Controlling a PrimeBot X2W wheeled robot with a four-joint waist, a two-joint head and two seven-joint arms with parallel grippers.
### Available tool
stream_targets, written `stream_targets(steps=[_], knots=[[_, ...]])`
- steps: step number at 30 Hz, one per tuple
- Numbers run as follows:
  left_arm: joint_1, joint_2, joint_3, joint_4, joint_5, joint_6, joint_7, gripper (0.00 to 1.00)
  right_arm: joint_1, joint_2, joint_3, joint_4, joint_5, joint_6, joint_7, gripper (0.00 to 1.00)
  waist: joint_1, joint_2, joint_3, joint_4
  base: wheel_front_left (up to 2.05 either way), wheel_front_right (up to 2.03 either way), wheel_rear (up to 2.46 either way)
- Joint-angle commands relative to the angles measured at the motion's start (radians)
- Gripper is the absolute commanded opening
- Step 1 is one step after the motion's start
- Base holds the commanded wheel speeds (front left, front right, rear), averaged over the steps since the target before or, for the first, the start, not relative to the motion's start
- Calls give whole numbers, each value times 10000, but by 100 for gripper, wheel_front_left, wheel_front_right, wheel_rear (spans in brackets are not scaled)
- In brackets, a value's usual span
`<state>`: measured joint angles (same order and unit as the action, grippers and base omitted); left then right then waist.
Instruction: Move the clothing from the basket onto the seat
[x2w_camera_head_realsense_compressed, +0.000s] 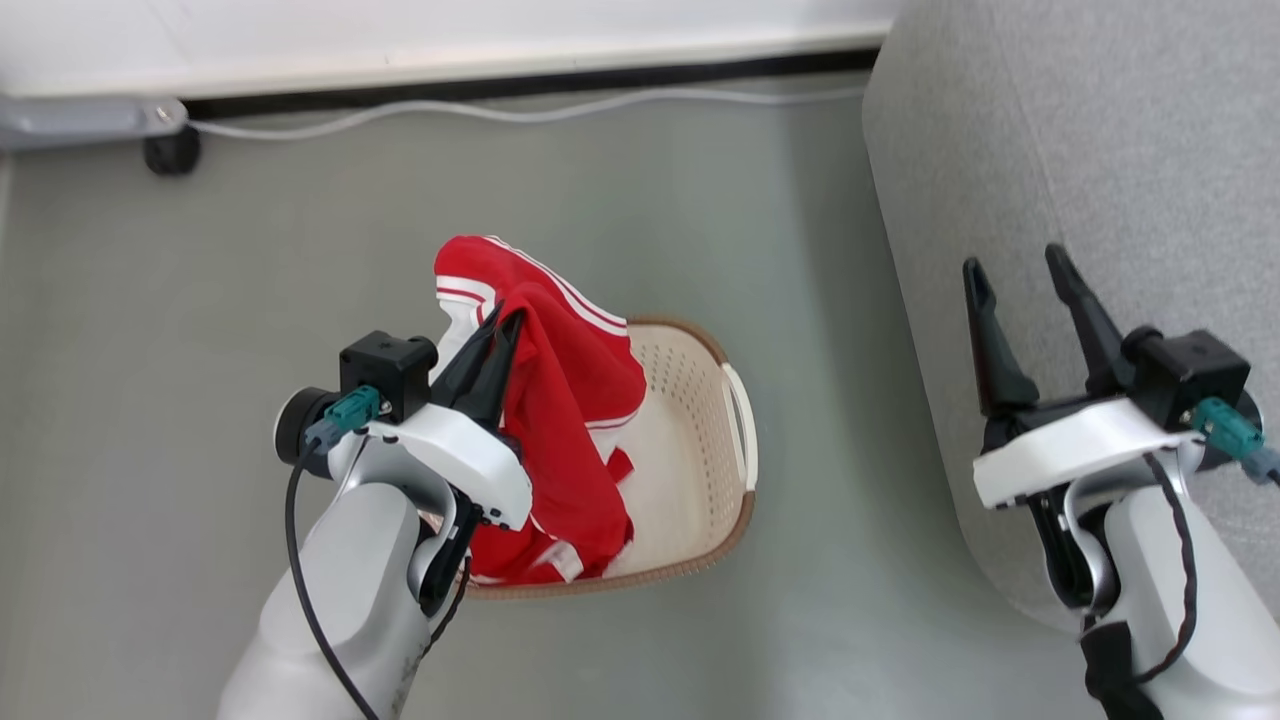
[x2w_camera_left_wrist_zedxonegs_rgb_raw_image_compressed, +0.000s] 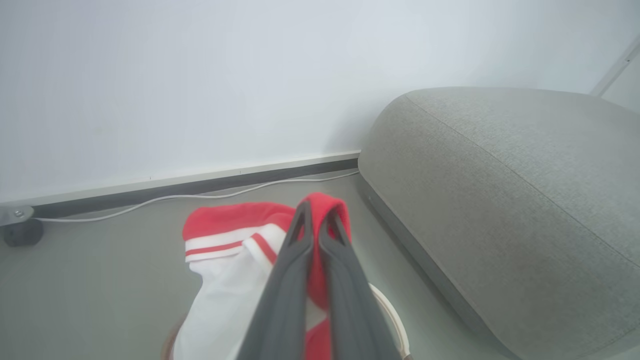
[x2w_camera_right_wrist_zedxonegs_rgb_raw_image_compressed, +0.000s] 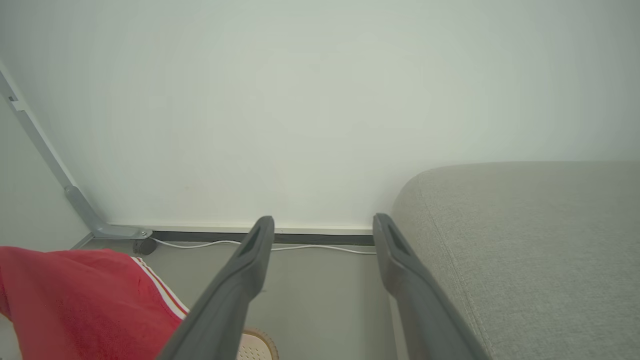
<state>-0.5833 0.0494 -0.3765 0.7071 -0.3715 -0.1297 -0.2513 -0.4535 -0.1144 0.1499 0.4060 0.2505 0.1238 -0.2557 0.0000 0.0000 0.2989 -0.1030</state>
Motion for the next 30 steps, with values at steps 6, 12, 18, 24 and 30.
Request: stream_targets(steps=[6, 12, 18, 24, 30], knots=[[466, 176, 520, -867, 40, -9, -104, 0, 700, -60, 134, 90, 54, 69, -61, 100, 0, 0, -1358, 410, 0, 0, 0], [823, 175, 687, -1221, 49, -9, -104, 0, 1148, -6, 110, 326, 6, 69, -61, 100, 0, 0, -1997, 557, 0, 0, 0], [1012, 238, 754, -1621, 59, -9, -105, 0, 1402, 65, 119, 442, -36, 69, -61, 100, 0, 0, -2348, 624, 0, 0, 0], [882, 332, 761, -2280, 37, -9, -105, 0, 1595, 99, 53, 456, -73, 69, -61, 100, 0, 0, -2433, 717, 0, 0, 0], [432, 520, 493, -3009, 18, -9, -105, 0, 1626, 142, -16, 502, -112, 69, -61, 100, 0, 0, -2393, 763, 0, 0, 0]])
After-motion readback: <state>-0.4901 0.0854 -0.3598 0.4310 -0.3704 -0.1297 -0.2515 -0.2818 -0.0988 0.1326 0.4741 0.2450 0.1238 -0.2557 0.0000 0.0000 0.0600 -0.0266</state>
